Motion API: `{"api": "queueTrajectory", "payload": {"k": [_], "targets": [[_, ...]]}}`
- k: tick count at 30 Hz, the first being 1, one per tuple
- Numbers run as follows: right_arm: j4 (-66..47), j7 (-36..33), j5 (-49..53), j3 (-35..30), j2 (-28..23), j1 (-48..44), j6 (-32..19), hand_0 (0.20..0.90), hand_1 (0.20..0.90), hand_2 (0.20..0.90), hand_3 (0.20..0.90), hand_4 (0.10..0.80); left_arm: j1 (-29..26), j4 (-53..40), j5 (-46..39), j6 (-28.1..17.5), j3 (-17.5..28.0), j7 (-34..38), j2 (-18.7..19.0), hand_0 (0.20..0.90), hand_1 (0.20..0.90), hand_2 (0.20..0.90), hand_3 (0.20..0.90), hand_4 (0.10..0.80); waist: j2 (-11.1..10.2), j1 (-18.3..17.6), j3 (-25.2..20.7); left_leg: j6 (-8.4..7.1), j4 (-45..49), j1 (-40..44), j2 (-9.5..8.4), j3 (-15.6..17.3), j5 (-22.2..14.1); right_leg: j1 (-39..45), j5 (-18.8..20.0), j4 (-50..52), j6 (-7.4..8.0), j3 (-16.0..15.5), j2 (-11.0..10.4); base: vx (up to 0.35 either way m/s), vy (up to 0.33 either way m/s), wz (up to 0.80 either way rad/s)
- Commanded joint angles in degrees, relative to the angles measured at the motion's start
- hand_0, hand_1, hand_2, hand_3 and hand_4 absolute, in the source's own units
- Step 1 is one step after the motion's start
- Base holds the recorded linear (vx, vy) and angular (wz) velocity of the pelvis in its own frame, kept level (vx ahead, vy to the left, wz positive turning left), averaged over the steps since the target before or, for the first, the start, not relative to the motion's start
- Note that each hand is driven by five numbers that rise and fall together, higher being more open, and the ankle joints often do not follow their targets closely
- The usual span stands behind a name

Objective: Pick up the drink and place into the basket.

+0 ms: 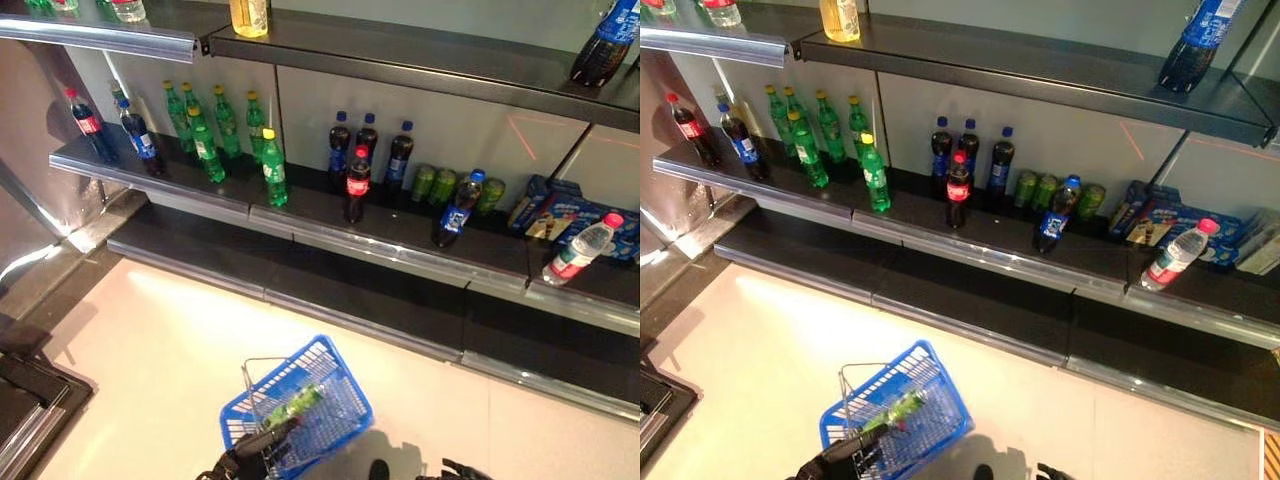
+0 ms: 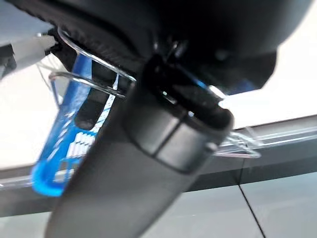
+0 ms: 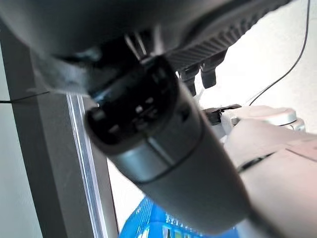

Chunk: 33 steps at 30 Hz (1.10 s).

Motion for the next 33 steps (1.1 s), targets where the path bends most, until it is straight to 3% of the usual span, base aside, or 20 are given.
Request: {"api": "queueTrajectory", "payload": {"k": [1, 8, 11, 16, 20, 24, 28, 33], "targets": [[2.46, -0.64, 1.26, 0.28, -0.76, -3.11, -1.35, 0.9, 0.9, 0.9, 0.9, 0.8, -2.71, -1.86, -1.88, -1.67, 1.51, -6.89, -0.59, 0.3, 0.3, 0.3, 0.2, 0.1, 1.19, 0.81, 0.58, 1.19, -2.3, -4.65, -3.16, -1.2, 5.08, 3.76, -5.87, 5.01, -0.88, -2.93, 0.82, 0.069, 0.086, 0.01], [1.54, -0.41, 1.53, -0.6, -0.24, -2.83, -1.4, 0.9, 0.9, 0.9, 0.9, 0.8, -3.16, -1.0, -0.61, -1.25, 1.82, -7.24, 0.21, 0.3, 0.3, 0.3, 0.2, 0.1, 0.47, -0.39, 0.41, 3.13, -2.06, -2.24, -4.15, -0.07, 3.35, 2.69, -6.94, 11.19, 0.57, -1.91, -0.48, 0.097, 0.117, -0.03], [1.5, -0.26, 2.2, -0.95, 0.35, -2.47, -1.49, 0.9, 0.9, 0.9, 0.9, 0.8, -3.86, -0.6, -0.3, -1.33, 1.77, -6.98, 0.81, 0.3, 0.3, 0.3, 0.2, 0.1, 0.3, -1.65, 0.82, 4.67, -1.95, -1.15, -4.92, 0.58, 2.6, -0.76, -4.5, 20.88, 1.97, -0.56, -1.45, 0.079, 0.152, -0.11], [1.64, 0.42, 1.81, -1.51, 0.49, -1.68, -1.63, 0.9, 0.9, 0.9, 0.9, 0.8, -4.48, -0.78, -0.4, -1.09, 2.18, -5.97, 1.19, 0.3, 0.3, 0.3, 0.2, 0.1, 1.27, -2.81, 2.16, 5.31, -2.3, 0.64, -5.25, 1.02, 1.68, -7.97, 0.41, 33.65, 2.35, -0.13, -3.5, 0.047, 0.106, -0.21], [2.83, -0.26, 3.28, -1.61, 0.71, -1.53, -2.27, 0.9, 0.9, 0.9, 0.9, 0.8, -4.29, -0.43, 0.21, -1.35, 1.72, -6.69, 1.35, 0.3, 0.3, 0.3, 0.2, 0.1, 0.43, -3.55, 2.34, 4.18, -2.27, 1.84, -5.9, 0.58, 0.37, -8.23, 1.33, 16.62, 2.64, 0.3, -4.62, 0.138, -0.104, 0.02], [3.23, 0.35, 2.77, -2.59, 0.58, -1.25, -3.08, 0.9, 0.9, 0.9, 0.9, 0.8, -4.29, 1.05, 0.27, -1.84, 1.73, -7.48, 1.76, 0.3, 0.3, 0.3, 0.2, 0.1, 0.47, -5.11, 2.25, 3.44, -2.1, 3.21, -6.24, -0.08, -1.55, -9.86, 7.1, 3.09, 4.17, 1.54, -5.32, 0.195, -0.154, 0.13], [3.66, 0.86, 1.45, -3.51, 0.86, -1.06, -2.64, 0.9, 0.9, 0.9, 0.9, 0.8, -3.61, 1.4, 1.35, -1.44, 2.98, -8.25, 2.79, 0.3, 0.3, 0.3, 0.2, 0.1, 0.69, -5.48, 2.38, 3.66, -1.12, 4.79, -6.04, 0.11, -2.87, -11.18, 8.21, 1.13, 4.28, 0.27, -5.45, 0.252, -0.204, 0.24], [4.4, 0.41, 2.41, -3.55, 1.26, -0.81, -2.68, 0.9, 0.9, 0.9, 0.9, 0.8, -2.5, 1.52, 2.96, -1.68, 3.37, -8.92, 2.63, 0.3, 0.3, 0.3, 0.2, 0.1, 0.09, -5.95, 1.48, 3.97, 0.04, 6.52, -5.71, -0.6, -4.6, -9.3, 8.93, 3.57, 4.11, 1.08, -5.07, 0.257, -0.238, 0.26]]}}
